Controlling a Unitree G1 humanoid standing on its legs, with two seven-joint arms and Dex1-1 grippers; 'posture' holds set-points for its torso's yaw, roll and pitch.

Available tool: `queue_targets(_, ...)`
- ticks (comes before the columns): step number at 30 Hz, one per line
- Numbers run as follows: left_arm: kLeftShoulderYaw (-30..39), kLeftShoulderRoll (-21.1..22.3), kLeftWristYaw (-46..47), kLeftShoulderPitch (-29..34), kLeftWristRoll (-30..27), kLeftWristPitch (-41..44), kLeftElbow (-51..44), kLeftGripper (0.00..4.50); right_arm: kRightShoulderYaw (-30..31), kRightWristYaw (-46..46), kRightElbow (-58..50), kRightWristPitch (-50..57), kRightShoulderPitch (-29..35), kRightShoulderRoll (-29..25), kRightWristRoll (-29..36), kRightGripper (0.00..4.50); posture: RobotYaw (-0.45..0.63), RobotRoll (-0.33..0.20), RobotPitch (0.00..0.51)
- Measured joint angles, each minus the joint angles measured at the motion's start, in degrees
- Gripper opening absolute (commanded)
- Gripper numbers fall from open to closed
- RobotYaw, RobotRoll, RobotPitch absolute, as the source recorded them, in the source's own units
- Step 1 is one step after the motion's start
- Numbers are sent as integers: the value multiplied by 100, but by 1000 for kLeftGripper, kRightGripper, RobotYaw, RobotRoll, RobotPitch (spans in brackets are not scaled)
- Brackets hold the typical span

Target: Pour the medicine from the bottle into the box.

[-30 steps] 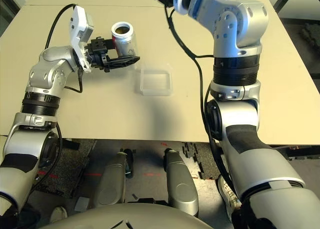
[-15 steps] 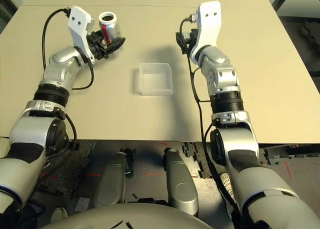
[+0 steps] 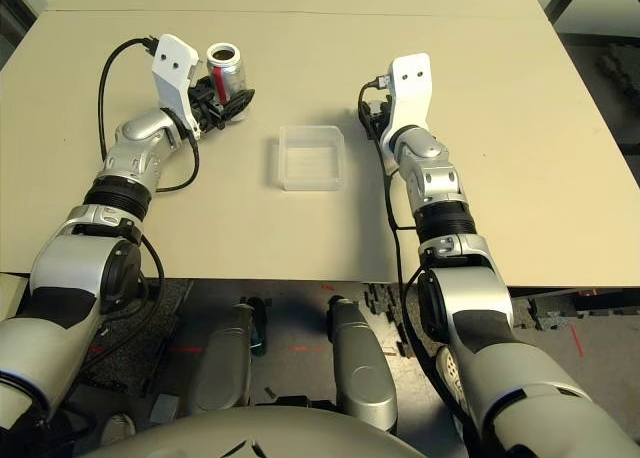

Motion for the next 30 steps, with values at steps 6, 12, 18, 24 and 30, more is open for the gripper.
queue_targets(6, -458, 390, 730, -295, 833, -442, 463, 2748, 19, 284, -1056, 842, 124, -271, 67, 4500, 31, 0, 202)
queue_targets(12, -2005, 945, 1533, -1198, 2839, -1745, 656, 2747, 693, 1574, -4148, 3748, 1089, -2292, 290, 4500, 25, 0, 206)
queue_targets(18, -3216, 925, 2193, -2287, 4353, -2897, 675, 2747, 761, 2776, -6128, 5721, 1546, -3717, 1281, 4500, 3, 0, 196)
queue_targets(24, -4602, 588, 3114, -2795, 5935, -3418, 897, 2747, 1144, 2790, -6487, 6180, 1562, -3208, 1680, 4500, -10, 0, 187)
queue_targets(30, -5832, 190, 4167, -3170, 7282, -3521, 1131, 2747, 1576, 2439, -6265, 6111, 1384, -2575, 1623, 4500, -33, 0, 184)
